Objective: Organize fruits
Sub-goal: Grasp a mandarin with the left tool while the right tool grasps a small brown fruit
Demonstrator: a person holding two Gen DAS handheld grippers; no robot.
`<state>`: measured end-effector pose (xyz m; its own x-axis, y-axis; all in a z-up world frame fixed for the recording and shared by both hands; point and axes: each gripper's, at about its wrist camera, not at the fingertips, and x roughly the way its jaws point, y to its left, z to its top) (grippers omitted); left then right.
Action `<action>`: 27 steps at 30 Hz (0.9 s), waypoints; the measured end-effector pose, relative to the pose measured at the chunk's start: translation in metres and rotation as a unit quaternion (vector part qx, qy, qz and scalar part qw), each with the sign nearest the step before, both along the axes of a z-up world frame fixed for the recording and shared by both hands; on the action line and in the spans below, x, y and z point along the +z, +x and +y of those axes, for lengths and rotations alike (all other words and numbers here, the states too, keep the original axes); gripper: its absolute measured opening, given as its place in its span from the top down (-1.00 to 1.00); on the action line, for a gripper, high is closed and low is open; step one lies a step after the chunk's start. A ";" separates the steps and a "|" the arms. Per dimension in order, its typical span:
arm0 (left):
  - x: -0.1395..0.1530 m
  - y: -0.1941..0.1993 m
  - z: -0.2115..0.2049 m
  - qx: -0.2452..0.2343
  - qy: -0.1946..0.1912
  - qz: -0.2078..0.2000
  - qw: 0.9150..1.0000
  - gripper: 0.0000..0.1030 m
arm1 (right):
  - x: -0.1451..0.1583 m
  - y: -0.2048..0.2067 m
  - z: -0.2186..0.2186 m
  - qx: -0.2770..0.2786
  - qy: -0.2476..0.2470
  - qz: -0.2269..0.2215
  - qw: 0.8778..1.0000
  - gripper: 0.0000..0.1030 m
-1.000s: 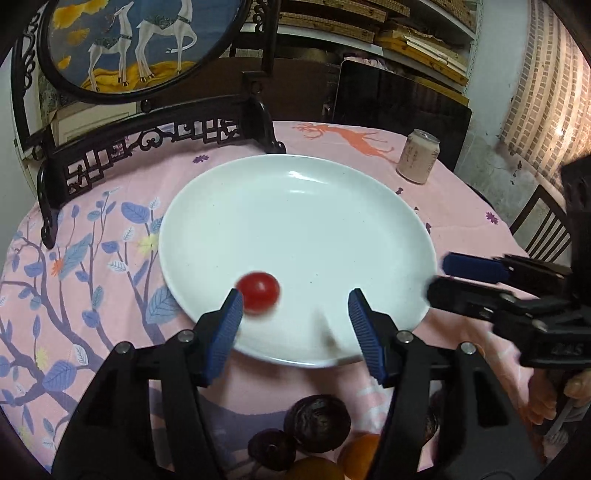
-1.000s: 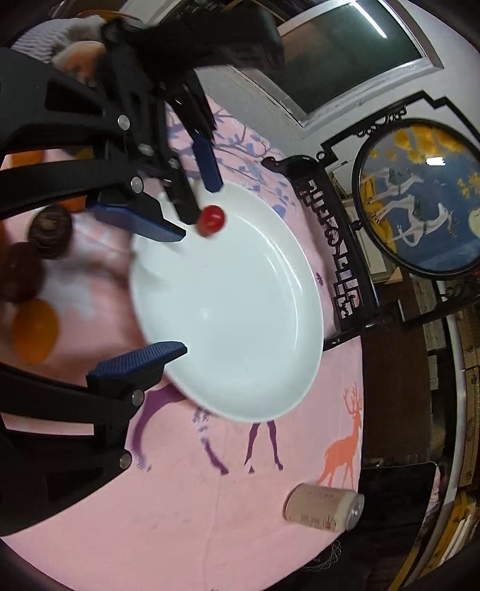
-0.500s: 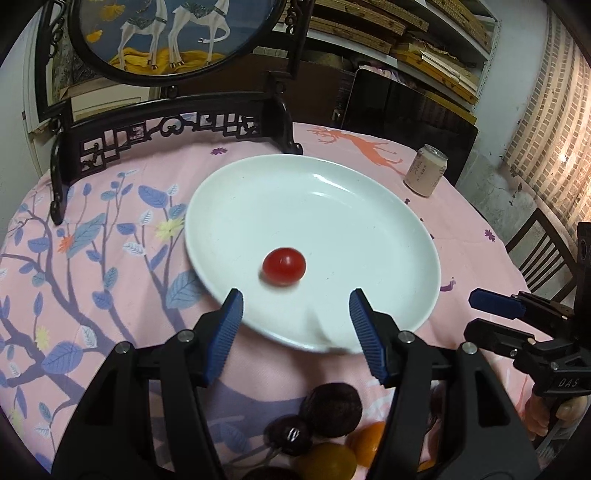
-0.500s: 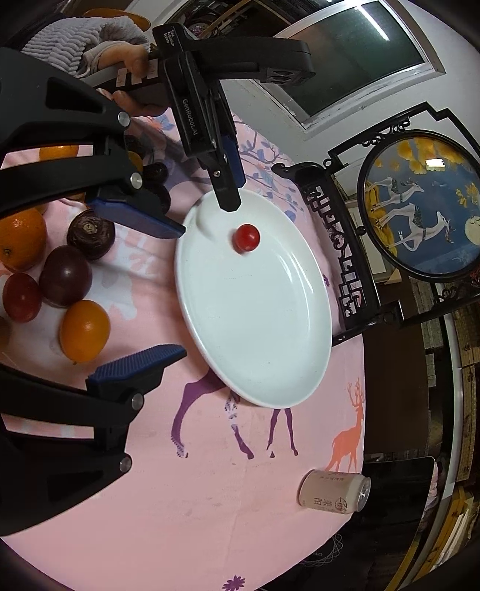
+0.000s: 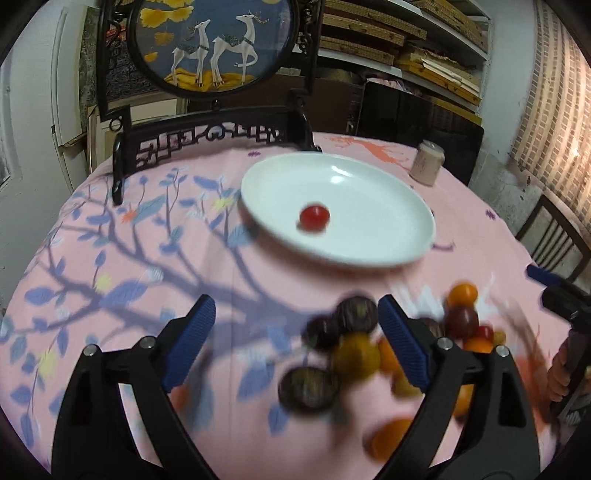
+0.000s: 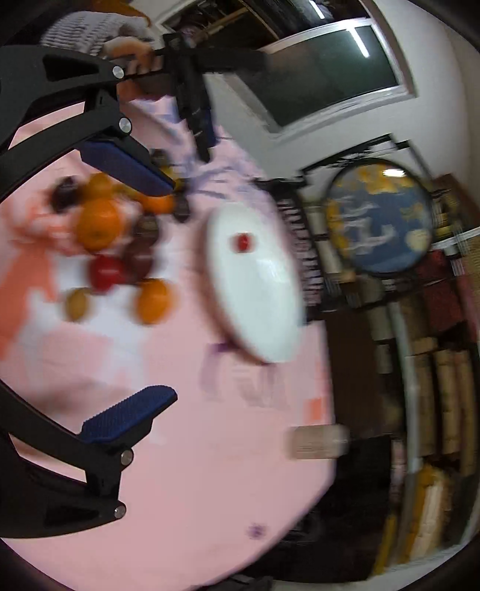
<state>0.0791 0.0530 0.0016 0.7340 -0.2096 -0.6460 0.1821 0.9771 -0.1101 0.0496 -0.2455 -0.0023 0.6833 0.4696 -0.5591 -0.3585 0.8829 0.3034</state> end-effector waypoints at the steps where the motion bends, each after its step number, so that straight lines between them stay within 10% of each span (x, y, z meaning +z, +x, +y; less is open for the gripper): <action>1: -0.002 -0.008 -0.001 -0.006 0.003 0.000 1.000 -0.77 | -0.007 -0.001 0.000 0.000 0.000 0.022 1.000 -0.97; 11: -0.015 -0.078 -0.046 -0.131 0.064 -0.024 0.989 -0.78 | -0.013 -0.021 0.004 0.029 0.038 0.046 0.998 -0.97; 17: -0.022 -0.079 -0.058 -0.159 0.073 -0.004 0.985 -0.78 | -0.009 -0.049 0.032 0.043 -0.059 -0.004 0.997 -0.97; 27: -0.035 -0.069 -0.062 -0.173 0.060 0.042 0.982 -0.71 | -0.032 -0.026 0.025 0.013 -0.081 0.059 0.995 -0.20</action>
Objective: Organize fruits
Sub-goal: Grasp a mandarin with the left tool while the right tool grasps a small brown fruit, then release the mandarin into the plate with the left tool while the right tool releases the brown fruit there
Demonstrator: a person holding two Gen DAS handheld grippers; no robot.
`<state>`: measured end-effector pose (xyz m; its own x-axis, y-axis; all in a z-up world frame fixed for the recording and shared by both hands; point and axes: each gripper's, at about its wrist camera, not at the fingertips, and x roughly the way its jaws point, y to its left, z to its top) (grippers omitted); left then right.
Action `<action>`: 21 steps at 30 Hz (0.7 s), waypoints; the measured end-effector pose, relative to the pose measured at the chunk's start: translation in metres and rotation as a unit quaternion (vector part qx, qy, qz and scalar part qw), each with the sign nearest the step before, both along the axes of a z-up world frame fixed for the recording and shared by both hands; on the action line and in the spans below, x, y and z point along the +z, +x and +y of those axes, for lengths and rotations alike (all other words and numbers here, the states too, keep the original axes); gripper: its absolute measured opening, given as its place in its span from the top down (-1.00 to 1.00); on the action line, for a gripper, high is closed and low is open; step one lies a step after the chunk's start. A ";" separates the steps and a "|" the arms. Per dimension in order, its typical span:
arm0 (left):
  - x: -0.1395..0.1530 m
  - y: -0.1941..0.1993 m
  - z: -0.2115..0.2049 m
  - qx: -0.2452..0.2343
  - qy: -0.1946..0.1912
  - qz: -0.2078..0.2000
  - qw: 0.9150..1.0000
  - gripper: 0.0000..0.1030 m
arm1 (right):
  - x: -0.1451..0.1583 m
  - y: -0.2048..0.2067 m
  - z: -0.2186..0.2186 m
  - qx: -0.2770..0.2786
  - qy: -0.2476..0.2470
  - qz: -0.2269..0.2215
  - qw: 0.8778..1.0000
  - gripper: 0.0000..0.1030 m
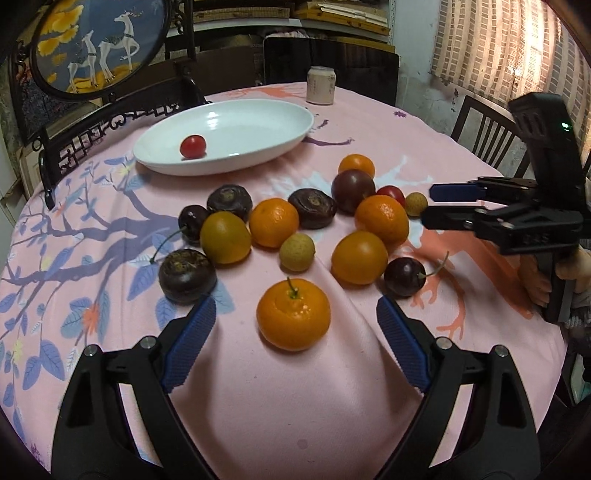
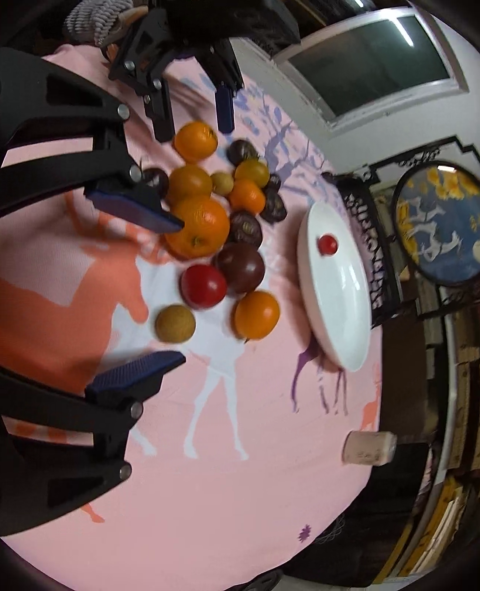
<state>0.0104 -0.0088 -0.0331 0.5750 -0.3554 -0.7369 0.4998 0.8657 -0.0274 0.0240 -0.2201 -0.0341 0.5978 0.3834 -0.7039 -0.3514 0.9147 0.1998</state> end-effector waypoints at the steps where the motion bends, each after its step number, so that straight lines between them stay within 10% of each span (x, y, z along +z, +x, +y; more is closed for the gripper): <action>1: -0.001 0.000 -0.001 -0.003 0.001 0.004 1.000 -0.61 | -0.002 0.003 0.000 -0.004 -0.007 0.003 1.000 -0.11; 8: -0.008 0.006 -0.003 -0.005 0.003 0.029 1.000 0.18 | -0.011 0.013 0.003 -0.002 -0.020 0.026 0.999 0.45; 21: 0.041 0.043 0.013 0.039 -0.059 -0.014 0.997 0.20 | 0.054 0.037 0.000 -0.002 0.024 -0.051 0.998 0.53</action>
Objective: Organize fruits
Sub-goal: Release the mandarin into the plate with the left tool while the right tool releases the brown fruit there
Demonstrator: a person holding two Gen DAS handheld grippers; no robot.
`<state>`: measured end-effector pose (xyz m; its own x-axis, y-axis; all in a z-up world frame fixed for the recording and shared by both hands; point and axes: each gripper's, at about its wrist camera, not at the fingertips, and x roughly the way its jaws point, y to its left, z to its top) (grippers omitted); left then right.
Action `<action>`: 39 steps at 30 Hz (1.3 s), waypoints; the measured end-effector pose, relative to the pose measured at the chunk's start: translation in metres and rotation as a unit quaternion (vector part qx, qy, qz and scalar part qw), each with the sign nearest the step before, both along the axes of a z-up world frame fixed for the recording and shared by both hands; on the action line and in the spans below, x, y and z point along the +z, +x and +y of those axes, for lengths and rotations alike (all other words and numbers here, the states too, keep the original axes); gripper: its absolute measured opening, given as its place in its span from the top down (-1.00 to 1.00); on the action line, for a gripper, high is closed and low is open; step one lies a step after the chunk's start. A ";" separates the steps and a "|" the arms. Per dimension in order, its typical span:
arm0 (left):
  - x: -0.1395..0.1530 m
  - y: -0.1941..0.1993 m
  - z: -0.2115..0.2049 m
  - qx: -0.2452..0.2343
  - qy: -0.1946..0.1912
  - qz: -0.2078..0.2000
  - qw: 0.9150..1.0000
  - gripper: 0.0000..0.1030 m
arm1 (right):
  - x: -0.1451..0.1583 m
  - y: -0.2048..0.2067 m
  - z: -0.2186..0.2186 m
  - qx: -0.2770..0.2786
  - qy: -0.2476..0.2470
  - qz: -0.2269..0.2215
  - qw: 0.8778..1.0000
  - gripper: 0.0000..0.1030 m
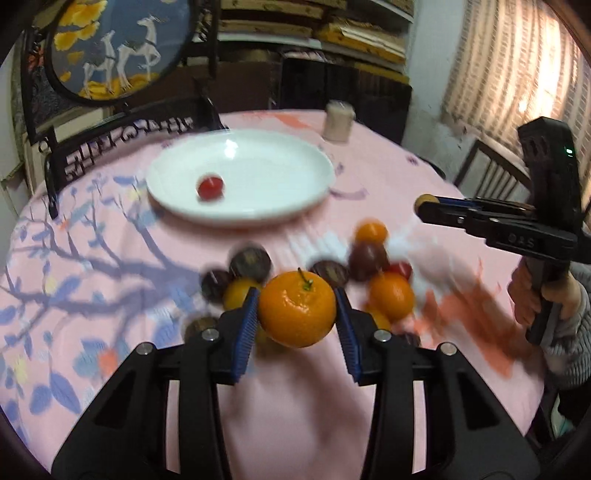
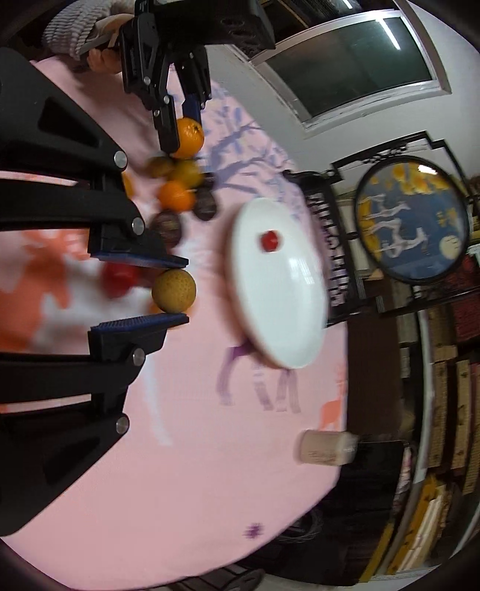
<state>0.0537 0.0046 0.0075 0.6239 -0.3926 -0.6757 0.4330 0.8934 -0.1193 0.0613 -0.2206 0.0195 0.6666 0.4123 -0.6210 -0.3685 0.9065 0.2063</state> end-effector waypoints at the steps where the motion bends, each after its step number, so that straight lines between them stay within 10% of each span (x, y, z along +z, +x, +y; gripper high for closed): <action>1: 0.003 0.010 0.001 0.006 -0.004 0.001 1.000 0.20 | 0.005 0.007 0.003 0.001 0.001 -0.003 1.000 0.52; 13: 0.001 0.140 0.004 0.101 -0.020 0.017 0.995 -0.01 | -0.021 0.128 0.057 -0.003 0.020 0.061 0.998 0.49; 18: -0.004 0.138 0.004 0.089 -0.027 0.018 0.996 -0.31 | -0.024 0.124 0.047 -0.003 0.031 0.056 0.998 -0.05; 34: -0.005 0.076 0.055 0.152 -0.017 -0.007 0.988 -0.82 | -0.018 0.064 0.010 -0.026 0.060 0.042 0.997 -0.23; 37: -0.008 0.058 0.066 0.175 -0.006 -0.011 0.985 -0.88 | -0.022 0.055 -0.005 -0.046 0.080 0.052 0.994 -0.87; 39: -0.010 0.051 0.073 0.186 -0.010 -0.008 0.983 -0.89 | -0.021 0.047 -0.015 -0.057 0.105 0.050 0.992 -0.89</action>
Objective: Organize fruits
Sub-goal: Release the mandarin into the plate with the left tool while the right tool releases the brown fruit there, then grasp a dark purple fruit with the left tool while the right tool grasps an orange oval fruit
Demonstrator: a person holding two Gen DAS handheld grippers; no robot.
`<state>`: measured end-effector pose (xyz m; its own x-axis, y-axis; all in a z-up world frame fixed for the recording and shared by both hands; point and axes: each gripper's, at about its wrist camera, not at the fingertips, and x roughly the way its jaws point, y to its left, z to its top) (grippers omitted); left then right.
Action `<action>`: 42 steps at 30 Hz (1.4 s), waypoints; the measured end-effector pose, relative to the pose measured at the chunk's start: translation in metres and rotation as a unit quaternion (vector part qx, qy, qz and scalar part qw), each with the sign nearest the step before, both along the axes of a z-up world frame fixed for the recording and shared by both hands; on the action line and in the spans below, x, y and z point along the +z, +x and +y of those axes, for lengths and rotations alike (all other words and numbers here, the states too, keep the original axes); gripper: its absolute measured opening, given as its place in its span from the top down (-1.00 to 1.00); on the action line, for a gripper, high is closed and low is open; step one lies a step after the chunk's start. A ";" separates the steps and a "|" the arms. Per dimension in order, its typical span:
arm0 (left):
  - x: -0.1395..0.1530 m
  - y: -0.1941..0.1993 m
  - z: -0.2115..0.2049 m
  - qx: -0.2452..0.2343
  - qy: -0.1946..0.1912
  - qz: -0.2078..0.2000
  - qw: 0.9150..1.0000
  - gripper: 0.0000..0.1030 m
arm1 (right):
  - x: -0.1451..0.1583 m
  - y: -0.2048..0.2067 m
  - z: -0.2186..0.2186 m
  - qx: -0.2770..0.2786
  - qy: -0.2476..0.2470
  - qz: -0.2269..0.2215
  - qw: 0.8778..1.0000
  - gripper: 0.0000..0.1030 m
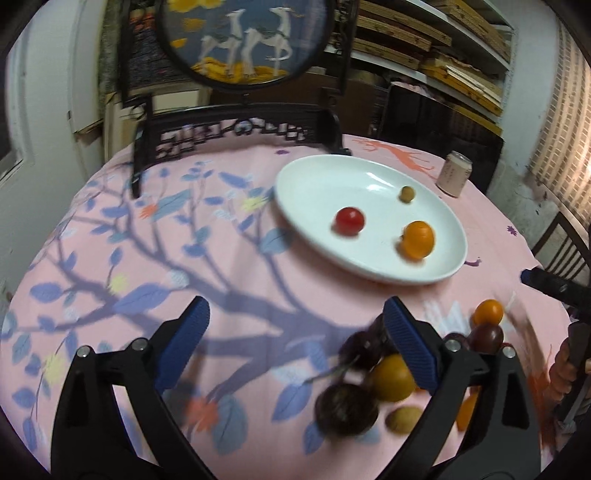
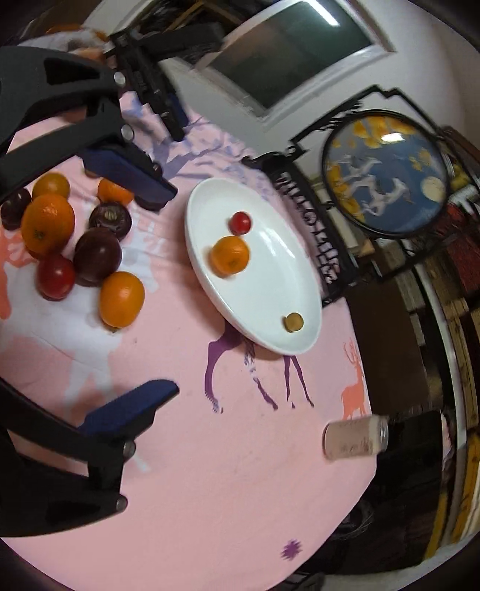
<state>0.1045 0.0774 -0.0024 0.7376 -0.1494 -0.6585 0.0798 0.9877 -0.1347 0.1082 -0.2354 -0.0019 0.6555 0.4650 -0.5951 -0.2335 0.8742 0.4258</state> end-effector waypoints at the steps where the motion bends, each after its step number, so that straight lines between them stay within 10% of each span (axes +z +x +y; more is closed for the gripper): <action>1: -0.002 -0.005 0.004 0.005 -0.005 0.004 1.000 -0.90 | 0.000 -0.004 -0.003 -0.004 0.006 0.000 1.000 -0.89; 18: -0.025 -0.063 -0.045 -0.094 0.109 0.014 0.989 -0.91 | -0.013 -0.053 -0.006 0.029 0.026 0.014 0.999 -0.89; 26: -0.026 -0.050 -0.037 -0.103 0.069 0.026 0.992 -0.89 | -0.018 -0.051 -0.012 0.020 0.036 0.025 0.999 -0.89; 37: -0.034 -0.041 -0.041 -0.137 0.057 0.049 0.988 0.17 | -0.018 -0.051 -0.010 0.019 0.026 0.018 0.999 -0.89; 42: -0.038 -0.045 -0.053 -0.152 0.088 0.053 0.983 0.17 | -0.018 -0.051 -0.008 0.030 0.027 0.015 0.999 -0.89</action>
<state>0.0592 0.0243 -0.0407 0.6018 -0.2285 -0.7652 0.3696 0.9291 0.0132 0.0571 -0.2434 -0.0200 0.6082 0.5346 -0.5868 -0.2705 0.8345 0.4800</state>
